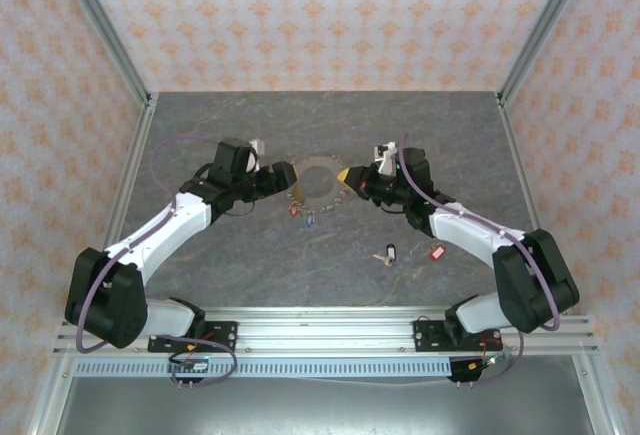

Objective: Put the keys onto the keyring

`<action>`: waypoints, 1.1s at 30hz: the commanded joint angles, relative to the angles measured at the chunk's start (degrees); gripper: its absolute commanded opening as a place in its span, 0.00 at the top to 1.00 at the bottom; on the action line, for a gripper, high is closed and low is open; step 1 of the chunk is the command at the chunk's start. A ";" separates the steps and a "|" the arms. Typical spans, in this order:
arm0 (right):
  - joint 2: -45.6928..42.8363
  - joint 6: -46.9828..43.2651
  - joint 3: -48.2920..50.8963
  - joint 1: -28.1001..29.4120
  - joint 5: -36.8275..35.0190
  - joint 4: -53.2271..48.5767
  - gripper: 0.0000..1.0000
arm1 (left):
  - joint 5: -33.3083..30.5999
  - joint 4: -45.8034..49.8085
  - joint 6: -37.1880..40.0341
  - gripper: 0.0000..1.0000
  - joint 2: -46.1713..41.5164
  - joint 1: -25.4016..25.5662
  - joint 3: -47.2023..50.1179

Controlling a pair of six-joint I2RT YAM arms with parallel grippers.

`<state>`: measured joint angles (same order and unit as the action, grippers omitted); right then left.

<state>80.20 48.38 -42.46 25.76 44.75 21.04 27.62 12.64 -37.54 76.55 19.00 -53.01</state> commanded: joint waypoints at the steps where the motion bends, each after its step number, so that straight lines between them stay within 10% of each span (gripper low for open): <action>1: -2.45 -2.07 -3.77 -0.51 4.97 -1.54 1.00 | 9.28 -5.55 -3.14 0.24 -0.53 -1.22 -1.81; 33: -1.89 3.47 -6.41 -1.52 8.07 6.47 1.00 | 19.56 -19.70 -17.39 0.67 -4.60 -2.50 1.64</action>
<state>79.00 50.87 -46.87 24.21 50.46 23.29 44.21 -2.15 -53.28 73.56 16.38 -51.24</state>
